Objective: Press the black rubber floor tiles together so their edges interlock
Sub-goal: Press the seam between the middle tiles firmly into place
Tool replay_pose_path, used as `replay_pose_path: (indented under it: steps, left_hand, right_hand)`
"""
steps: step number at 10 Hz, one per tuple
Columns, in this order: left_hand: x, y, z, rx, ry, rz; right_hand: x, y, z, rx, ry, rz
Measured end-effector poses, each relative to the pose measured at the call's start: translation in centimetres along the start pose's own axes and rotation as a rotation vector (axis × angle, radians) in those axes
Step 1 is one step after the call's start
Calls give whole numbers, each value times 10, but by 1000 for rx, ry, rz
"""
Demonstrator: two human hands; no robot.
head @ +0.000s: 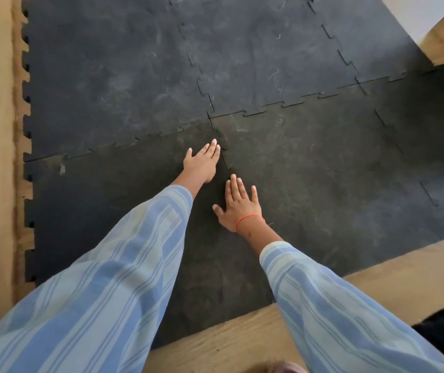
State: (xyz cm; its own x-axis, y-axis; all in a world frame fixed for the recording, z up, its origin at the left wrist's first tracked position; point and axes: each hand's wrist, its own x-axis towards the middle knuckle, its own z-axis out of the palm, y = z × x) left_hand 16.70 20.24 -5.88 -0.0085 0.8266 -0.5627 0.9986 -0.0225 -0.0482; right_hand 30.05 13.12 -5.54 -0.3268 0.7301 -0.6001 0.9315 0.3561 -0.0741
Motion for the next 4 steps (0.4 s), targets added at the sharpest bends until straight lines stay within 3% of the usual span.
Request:
replay_pose_path:
  steps: [2, 4]
  left_hand:
    - [1, -1, -9, 80, -31, 9]
    - [-46, 1, -39, -31, -121, -14]
  right_hand:
    - [5, -5, -8, -55, -88, 27]
    - [-12, -5, -60, -106, -258, 44]
